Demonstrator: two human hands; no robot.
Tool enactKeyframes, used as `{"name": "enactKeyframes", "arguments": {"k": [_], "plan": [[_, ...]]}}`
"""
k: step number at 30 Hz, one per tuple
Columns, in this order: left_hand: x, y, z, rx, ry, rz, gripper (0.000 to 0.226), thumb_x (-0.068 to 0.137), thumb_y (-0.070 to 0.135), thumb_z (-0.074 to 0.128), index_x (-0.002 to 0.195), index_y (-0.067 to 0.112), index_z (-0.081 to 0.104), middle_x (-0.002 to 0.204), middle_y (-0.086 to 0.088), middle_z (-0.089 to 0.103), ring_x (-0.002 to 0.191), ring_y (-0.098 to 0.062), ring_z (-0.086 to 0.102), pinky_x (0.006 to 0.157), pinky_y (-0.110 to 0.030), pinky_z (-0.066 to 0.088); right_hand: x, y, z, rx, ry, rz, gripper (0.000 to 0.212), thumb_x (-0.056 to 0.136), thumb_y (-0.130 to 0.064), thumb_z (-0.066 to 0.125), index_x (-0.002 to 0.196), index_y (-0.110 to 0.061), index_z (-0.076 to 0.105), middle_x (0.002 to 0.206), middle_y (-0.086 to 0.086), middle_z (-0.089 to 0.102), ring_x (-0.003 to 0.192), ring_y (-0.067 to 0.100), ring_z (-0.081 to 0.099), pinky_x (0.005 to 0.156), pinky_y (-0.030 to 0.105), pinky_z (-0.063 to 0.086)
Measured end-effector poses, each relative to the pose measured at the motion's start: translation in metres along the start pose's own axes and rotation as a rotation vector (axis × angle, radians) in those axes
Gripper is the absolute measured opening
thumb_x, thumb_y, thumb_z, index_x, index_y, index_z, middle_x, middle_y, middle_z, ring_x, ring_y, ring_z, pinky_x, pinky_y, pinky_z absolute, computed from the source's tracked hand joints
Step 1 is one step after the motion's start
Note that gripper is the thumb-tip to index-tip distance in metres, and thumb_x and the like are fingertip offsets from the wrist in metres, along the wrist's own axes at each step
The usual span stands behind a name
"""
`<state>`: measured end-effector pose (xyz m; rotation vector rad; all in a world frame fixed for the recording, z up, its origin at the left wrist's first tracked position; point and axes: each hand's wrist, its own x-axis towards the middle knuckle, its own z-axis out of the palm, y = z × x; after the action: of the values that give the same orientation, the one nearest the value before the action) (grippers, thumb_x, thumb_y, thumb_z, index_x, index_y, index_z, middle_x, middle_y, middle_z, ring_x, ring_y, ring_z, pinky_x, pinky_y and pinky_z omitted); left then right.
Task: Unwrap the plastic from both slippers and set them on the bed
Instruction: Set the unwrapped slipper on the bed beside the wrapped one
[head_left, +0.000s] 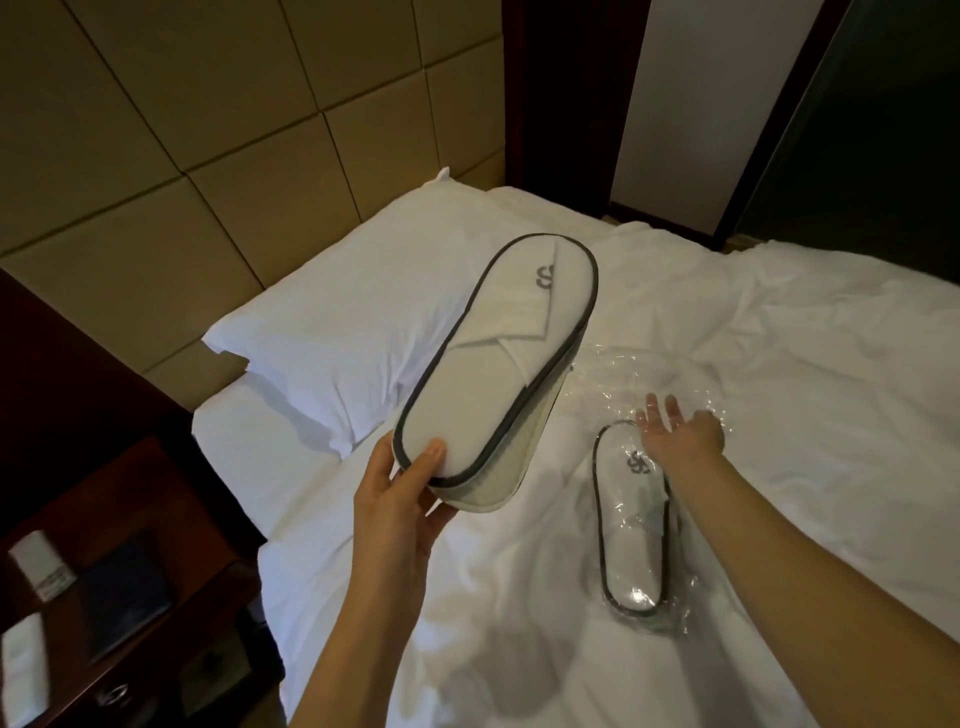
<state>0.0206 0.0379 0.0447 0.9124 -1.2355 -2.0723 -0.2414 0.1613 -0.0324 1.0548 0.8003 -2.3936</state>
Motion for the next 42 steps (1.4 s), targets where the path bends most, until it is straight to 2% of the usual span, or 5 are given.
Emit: {"name": "enactKeyframes", "arguments": {"k": [18, 24, 28, 32, 42], "plan": [[0.022, -0.011, -0.020, -0.077, 0.072, -0.032, 0.038, 0.075, 0.021, 0.067, 0.113, 0.027, 0.067, 0.100, 0.003, 0.074, 0.084, -0.012, 0.070, 0.066, -0.027, 0.056, 0.043, 0.041, 0.030, -0.534, -0.123, 0.130, 0.052, 0.098, -0.055, 0.033, 0.137, -0.022, 0.042, 0.132, 0.006, 0.050, 0.127, 0.028, 0.044, 0.109, 0.046, 0.029], [0.026, -0.014, -0.026, -0.064, 0.072, -0.028, 0.042, 0.075, 0.023, 0.067, 0.117, 0.023, 0.064, 0.100, 0.003, 0.073, 0.082, -0.010, 0.070, 0.065, -0.026, 0.056, 0.052, 0.048, 0.030, -0.736, -0.034, 0.207, 0.027, 0.094, -0.045, 0.051, 0.099, -0.018, 0.050, 0.087, 0.006, 0.040, 0.064, 0.016, 0.037, 0.052, 0.025, 0.032], [0.030, -0.016, -0.029, -0.068, 0.077, -0.031, 0.037, 0.082, 0.017, 0.063, 0.119, 0.022, 0.062, 0.100, 0.003, 0.073, 0.082, -0.010, 0.070, 0.065, -0.027, 0.056, 0.056, 0.043, 0.028, -0.612, -0.102, 0.131, 0.032, 0.098, -0.031, 0.051, 0.123, -0.013, 0.042, 0.119, 0.008, 0.050, 0.093, 0.024, 0.059, 0.077, 0.034, 0.049], [0.034, -0.019, -0.027, -0.090, 0.071, -0.037, 0.039, 0.079, 0.020, 0.065, 0.118, 0.023, 0.063, 0.101, 0.003, 0.073, 0.082, -0.012, 0.071, 0.065, -0.027, 0.057, 0.058, 0.035, 0.024, -0.667, -0.150, 0.165, 0.064, 0.100, -0.031, 0.046, 0.151, -0.008, 0.017, 0.151, 0.006, 0.035, 0.136, 0.025, 0.039, 0.109, 0.046, 0.033], [0.038, -0.054, -0.023, -0.185, 0.079, -0.156, 0.041, 0.072, 0.024, 0.070, 0.113, 0.026, 0.066, 0.105, 0.001, 0.072, 0.085, -0.014, 0.072, 0.066, -0.028, 0.056, 0.049, 0.036, -0.031, -0.745, -0.187, 0.279, 0.025, 0.097, -0.035, 0.050, 0.092, -0.012, 0.059, 0.122, 0.007, 0.050, 0.111, 0.028, 0.050, 0.094, 0.045, 0.039]]}}
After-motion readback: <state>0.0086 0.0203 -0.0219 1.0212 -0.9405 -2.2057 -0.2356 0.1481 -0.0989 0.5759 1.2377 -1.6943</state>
